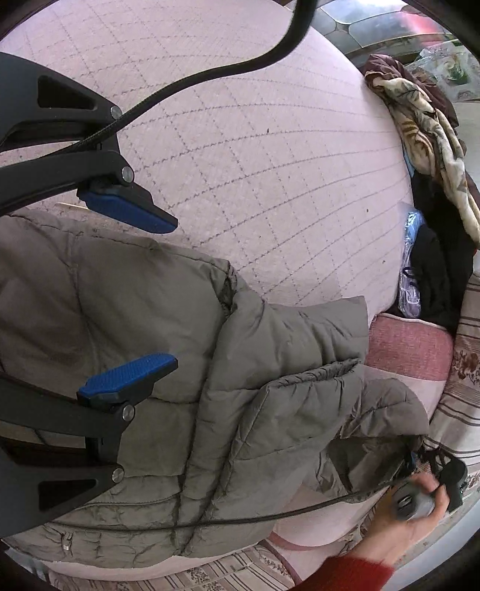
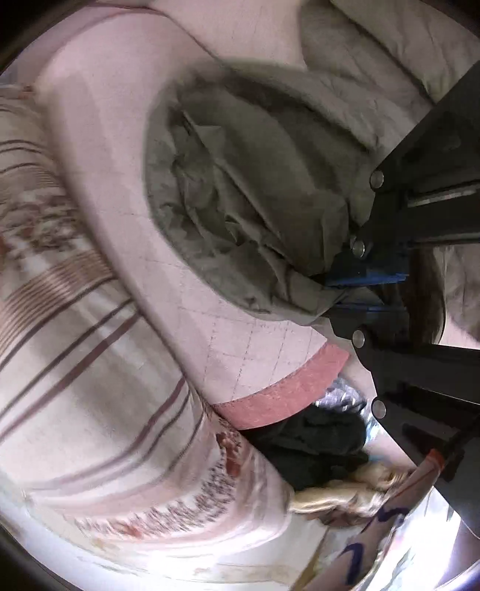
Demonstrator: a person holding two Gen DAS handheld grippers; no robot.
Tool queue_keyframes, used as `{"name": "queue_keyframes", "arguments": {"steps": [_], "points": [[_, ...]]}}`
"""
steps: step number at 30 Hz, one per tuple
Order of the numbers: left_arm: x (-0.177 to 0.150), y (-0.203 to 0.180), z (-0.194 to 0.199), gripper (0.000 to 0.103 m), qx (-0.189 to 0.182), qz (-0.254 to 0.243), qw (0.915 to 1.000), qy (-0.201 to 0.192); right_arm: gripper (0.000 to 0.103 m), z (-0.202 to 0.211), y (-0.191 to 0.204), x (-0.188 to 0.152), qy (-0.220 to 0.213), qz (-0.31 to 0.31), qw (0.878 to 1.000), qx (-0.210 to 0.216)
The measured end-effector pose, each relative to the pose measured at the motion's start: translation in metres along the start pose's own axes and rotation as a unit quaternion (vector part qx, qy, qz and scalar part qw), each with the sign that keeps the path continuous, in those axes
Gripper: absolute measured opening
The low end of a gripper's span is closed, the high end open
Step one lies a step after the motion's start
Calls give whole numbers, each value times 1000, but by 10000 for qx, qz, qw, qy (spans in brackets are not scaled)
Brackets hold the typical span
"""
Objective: Fold large clothes
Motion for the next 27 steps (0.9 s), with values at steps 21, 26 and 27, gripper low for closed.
{"name": "queue_keyframes", "arguments": {"steps": [21,26,27], "points": [[0,12,33,67,-78,352,9988,-326,5,214,-113,-260,-32,1723,9838,492],[4,22,40,67,-59,492,9980,-395,5,170,-143,-320,520,1379,9887,278],[4,23,41,67,-52,511,9979,-404,5,157,-145,-322,530,1376,9890,133]]}}
Point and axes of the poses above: each gripper's, at about its wrist camera, not at the fingertips, and z roughly against the way its jaws point, y to its left, x to its top, the point moved 8 cm from there along -z, roughly the way its jaws point, and after that the axes turned 11 degrees about -x, right-handed, at the moved point
